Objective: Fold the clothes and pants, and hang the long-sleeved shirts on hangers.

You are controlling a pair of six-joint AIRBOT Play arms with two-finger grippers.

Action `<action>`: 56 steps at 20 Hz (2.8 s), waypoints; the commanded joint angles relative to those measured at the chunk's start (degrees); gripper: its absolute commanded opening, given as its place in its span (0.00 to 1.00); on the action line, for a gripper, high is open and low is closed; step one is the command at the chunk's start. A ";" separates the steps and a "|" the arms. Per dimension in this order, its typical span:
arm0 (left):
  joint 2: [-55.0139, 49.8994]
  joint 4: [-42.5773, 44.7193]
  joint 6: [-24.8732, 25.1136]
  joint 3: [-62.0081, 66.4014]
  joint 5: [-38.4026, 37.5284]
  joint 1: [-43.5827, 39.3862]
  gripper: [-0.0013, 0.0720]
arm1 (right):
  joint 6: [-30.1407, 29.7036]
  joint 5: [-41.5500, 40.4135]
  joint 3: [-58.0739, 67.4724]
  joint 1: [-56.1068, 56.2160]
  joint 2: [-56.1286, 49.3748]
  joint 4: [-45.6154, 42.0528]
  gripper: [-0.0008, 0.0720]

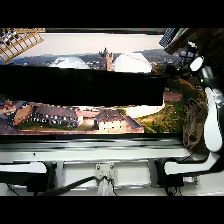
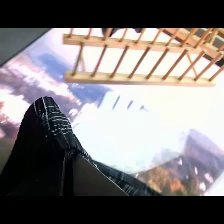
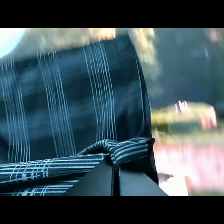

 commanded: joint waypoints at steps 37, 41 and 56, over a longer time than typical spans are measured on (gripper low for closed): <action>-9.46 -28.96 15.47 -1.51 -21.66 3.96 0.80 | 0.20 1.99 -13.86 0.02 8.24 5.44 0.59; -12.61 -34.86 17.77 -1.49 -17.29 3.76 0.80 | 0.26 1.95 -17.35 0.02 12.09 6.60 0.59; -11.21 -36.00 19.69 0.98 -14.62 -0.59 0.03 | 12.17 -6.38 -32.20 0.00 15.61 10.43 0.71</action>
